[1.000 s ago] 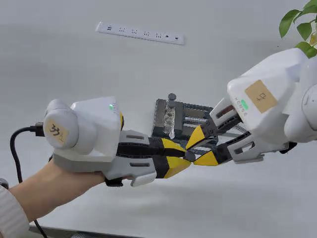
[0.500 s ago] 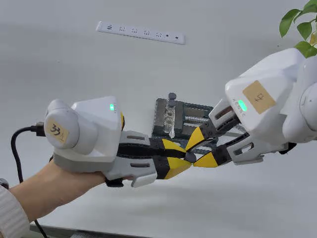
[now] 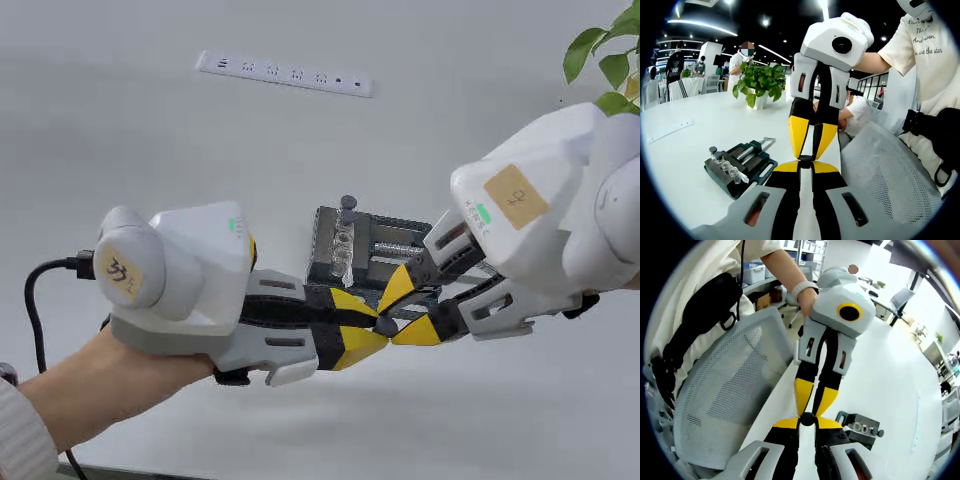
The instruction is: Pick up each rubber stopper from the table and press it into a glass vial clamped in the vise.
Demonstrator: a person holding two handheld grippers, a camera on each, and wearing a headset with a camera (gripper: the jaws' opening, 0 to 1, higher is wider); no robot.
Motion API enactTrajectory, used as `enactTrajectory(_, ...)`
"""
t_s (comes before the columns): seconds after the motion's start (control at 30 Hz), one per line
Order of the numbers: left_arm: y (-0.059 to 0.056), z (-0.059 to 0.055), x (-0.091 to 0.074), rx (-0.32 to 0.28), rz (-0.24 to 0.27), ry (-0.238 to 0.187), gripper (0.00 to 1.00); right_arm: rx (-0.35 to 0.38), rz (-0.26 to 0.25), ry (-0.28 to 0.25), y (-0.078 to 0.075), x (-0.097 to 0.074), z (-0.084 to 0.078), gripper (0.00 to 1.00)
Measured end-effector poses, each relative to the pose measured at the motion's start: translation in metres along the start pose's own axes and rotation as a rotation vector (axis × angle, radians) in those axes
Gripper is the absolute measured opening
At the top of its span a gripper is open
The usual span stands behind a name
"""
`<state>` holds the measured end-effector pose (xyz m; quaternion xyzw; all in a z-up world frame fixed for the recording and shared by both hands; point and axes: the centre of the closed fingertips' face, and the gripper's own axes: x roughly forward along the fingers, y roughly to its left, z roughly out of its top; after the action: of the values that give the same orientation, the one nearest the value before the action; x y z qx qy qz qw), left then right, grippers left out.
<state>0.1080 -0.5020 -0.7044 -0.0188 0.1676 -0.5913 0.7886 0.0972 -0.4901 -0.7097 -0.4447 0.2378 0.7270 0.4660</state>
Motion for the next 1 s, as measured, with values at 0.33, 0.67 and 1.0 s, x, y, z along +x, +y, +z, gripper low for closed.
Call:
enactTrajectory(0.33,0.0003,0.0014,0.0004,0.037,-0.004,0.016,0.04,0.005,0.024,0.008,-0.0005,-0.0012,0.0008,0.07)
enactTrajectory(0.67,-0.0011,0.0025,0.0024,0.064,-0.007,0.03,0.04,0.027,0.03,0.008,0.0,-0.0029,-0.0009,0.06)
enactTrajectory(1.0,0.0015,-0.0006,0.0029,0.086,0.0,0.043,0.05,0.044,0.036,0.013,0.0002,-0.0007,-0.002,0.05)
